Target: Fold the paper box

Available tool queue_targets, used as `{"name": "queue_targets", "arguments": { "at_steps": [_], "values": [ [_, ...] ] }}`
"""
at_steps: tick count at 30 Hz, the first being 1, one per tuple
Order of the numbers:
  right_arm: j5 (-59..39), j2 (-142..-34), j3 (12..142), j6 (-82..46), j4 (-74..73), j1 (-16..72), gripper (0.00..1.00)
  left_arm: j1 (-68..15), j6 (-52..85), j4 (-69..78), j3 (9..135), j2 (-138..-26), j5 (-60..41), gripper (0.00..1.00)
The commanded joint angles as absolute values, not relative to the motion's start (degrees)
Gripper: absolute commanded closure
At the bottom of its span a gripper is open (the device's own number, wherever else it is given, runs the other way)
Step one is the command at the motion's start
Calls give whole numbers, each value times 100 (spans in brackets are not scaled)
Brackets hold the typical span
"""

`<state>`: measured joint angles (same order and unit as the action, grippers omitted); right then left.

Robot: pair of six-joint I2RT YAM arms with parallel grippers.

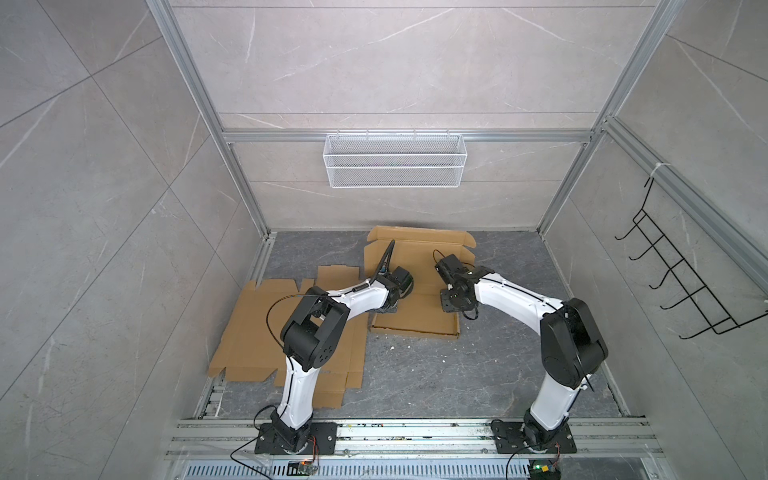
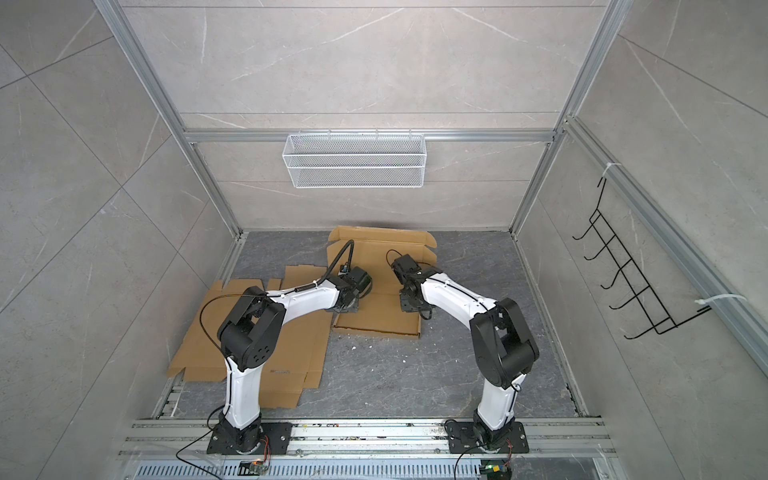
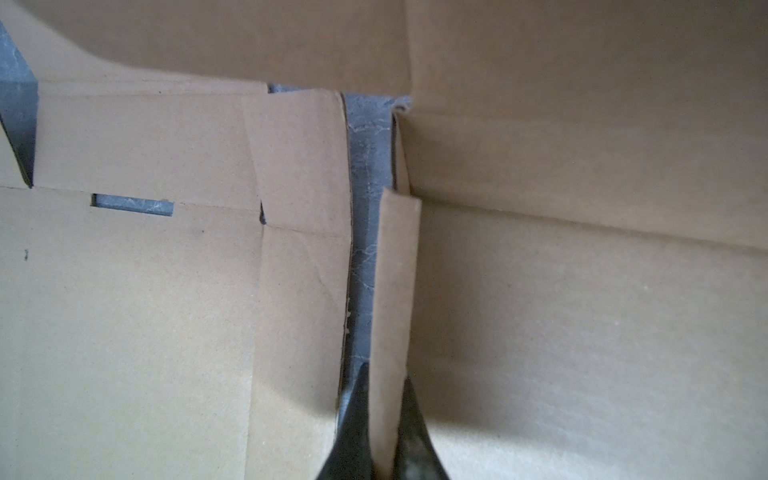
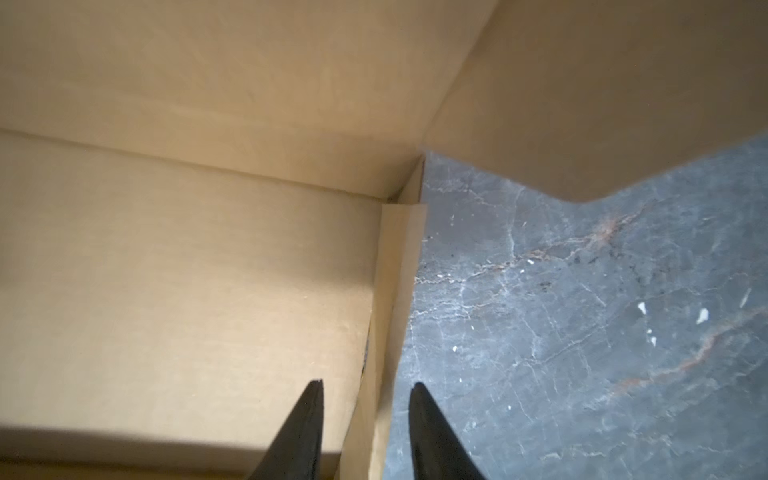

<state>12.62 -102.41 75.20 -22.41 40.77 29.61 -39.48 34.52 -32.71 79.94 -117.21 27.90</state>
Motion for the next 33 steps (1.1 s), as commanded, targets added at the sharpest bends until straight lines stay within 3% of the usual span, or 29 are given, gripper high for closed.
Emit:
{"name": "queue_targets", "arguments": {
  "at_steps": [1,10,19,33],
  "values": [
    [942,-10112,7381,-2231,4069,2936,60,-3911,3601,-3603,7564,-12272,2187,100],
    [893,-9833,7472,-2197,4182,2895,50,-3898,3603,-3647,7567,-12218,2120,100],
    [829,-9861,7355,-2170,4131,2848,49,-3782,3559,-3812,7574,-11827,2055,79],
    [767,-9918,7318,-2139,4083,2787,49,-3705,3408,-4109,7797,-11196,2018,61]
  ]
}}
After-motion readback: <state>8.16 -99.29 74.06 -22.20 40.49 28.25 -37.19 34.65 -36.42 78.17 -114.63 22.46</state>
